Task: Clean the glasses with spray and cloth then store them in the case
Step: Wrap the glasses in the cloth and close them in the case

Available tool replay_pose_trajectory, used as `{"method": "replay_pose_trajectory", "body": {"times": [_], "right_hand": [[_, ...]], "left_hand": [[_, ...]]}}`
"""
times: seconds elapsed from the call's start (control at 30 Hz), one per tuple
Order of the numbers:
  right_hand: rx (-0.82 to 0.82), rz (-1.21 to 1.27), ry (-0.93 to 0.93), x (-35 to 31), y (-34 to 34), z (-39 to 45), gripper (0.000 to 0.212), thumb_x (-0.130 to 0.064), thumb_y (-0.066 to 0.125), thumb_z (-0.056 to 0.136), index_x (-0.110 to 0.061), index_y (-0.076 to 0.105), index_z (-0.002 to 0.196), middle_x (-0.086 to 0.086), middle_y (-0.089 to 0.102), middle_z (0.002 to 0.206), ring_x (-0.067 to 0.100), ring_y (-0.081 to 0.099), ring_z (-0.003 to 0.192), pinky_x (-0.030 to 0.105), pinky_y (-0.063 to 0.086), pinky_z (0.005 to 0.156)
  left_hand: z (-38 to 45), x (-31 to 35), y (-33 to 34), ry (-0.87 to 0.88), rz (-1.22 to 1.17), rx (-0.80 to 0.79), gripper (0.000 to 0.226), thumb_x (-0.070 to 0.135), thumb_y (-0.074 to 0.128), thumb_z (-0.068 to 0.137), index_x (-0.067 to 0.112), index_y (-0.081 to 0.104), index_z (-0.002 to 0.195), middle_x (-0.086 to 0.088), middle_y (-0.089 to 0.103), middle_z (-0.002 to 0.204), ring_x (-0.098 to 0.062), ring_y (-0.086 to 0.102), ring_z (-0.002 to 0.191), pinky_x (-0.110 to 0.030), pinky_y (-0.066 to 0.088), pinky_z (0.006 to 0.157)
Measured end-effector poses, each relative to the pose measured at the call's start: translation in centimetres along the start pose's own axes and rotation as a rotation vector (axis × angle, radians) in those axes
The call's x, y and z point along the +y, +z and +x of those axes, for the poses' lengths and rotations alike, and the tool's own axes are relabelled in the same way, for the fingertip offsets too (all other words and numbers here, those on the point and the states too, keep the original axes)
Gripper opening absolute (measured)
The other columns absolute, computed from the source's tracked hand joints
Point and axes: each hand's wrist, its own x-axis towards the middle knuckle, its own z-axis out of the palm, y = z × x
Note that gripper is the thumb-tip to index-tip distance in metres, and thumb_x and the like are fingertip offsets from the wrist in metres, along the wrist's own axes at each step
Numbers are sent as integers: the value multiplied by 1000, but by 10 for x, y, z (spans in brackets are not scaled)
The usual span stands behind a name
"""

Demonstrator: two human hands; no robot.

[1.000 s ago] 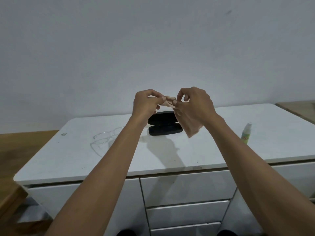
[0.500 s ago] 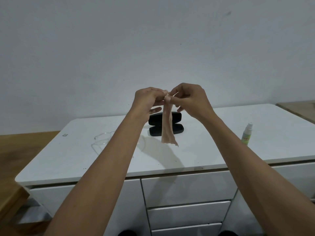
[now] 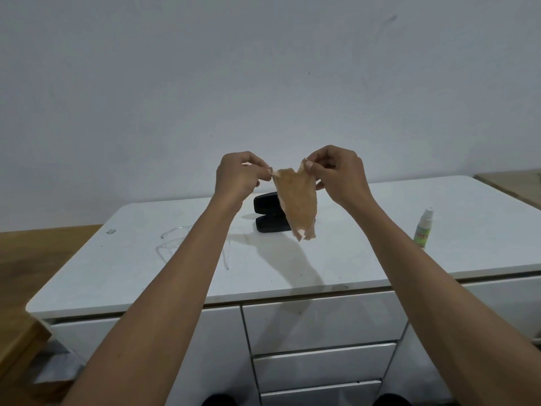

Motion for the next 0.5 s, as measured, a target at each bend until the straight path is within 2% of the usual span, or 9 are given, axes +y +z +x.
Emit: {"method": "replay_pose_trajectory", "body": {"times": [0.07,0.13,0.23,0.3,0.4,0.5], "right_hand": [[20,-36,10,5,0,2,8,-15,72,94,-10,75,100,10,76,84,25,74,82,42,65,72],[39,-89,13,9,1,5,9,-18,71,94,-13,77,101,6,76,83,25,74,82,44,64,78],[58,-109,54,13,3,9,7,-17,71,93,-17,77,90,0,75,81,19,72,81,42,63,81],[64,-117,74,15,5,12,9,-17,70,92,-18,77,88,0,76,82,18,71,78,40,63,78],[69,-120,88,18,8,15,11,-17,67,94,-15,78,92,-2,73,80,10,61,62,36,60,71],[84,-105,105,21,11,19,11,-17,66,95,-15,77,94,-6,72,82,9,58,61,40,60,75]], "left_hand": [[3,-7,-2,53,110,28,11,5,77,74,15,75,75,-1,77,76,-13,60,64,-26,47,65],[6,-13,-2,95,220,62,10,6,77,78,14,78,84,-5,77,80,-14,61,67,-23,44,62],[11,-19,-3,147,323,100,12,6,74,85,10,80,95,-7,77,88,-18,67,81,-23,47,72],[14,-21,-4,160,337,100,13,4,71,86,10,80,91,-5,77,90,-17,67,85,-22,48,74],[18,-24,-6,118,293,85,14,5,70,84,14,80,87,0,76,88,-14,66,85,-17,45,65],[23,-25,-8,81,229,98,14,5,70,83,16,79,84,3,75,86,-14,67,86,-17,46,65]]}}
